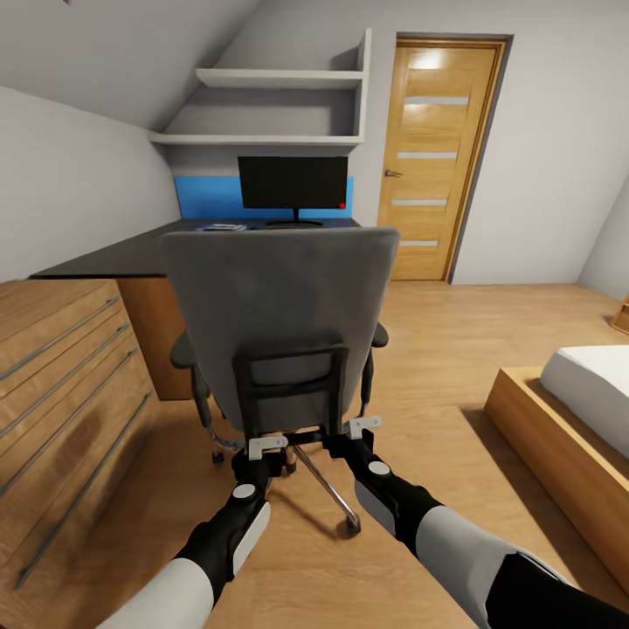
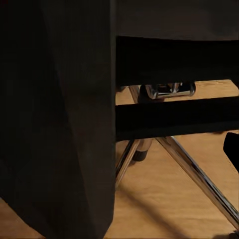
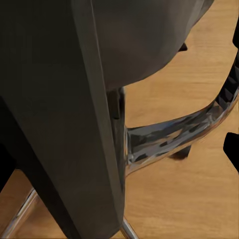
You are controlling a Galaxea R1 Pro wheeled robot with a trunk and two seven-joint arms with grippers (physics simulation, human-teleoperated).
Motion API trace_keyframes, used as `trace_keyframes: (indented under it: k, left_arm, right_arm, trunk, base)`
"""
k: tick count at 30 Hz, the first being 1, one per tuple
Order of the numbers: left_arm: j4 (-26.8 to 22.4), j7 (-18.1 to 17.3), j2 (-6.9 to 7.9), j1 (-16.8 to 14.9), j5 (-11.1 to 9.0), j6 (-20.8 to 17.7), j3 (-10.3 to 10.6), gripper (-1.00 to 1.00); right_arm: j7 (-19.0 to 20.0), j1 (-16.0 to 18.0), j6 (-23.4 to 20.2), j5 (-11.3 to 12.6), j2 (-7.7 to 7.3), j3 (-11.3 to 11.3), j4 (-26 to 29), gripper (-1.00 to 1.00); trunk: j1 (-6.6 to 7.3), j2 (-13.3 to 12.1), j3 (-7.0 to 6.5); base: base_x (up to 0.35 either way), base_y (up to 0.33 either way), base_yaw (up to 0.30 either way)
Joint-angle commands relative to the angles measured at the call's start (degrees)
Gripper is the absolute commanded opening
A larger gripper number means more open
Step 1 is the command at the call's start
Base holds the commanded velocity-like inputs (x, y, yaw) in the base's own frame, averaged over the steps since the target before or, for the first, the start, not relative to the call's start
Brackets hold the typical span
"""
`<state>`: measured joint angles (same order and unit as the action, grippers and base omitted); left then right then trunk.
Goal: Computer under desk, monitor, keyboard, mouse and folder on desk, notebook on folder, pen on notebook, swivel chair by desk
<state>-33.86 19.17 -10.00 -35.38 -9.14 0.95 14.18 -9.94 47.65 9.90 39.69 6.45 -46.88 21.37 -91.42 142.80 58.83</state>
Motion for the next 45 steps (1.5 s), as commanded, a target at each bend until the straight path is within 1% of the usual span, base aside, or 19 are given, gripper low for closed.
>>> trace_keyframes:
  k: [1,45]
  left_arm:
    - [0.0,0.3,0.0,0.0,-0.5,0.1,0.2,1.0]
    - [0.0,0.4,0.0,0.0,-0.6,0.1,0.1,1.0]
  right_arm:
    - [-0.4,0.1,0.3,0.5,-0.05,-0.4,0.0,1.0]
    - [-0.3,0.1,0.3,0.5,-0.12,-0.3,0.0,1.0]
  trunk:
    - [-0.02,0.0,0.05]
    - [-0.02,0.0,0.05]
  base:
    - [0.324,0.0,0.0]
    - [0.323,0.0,0.0]
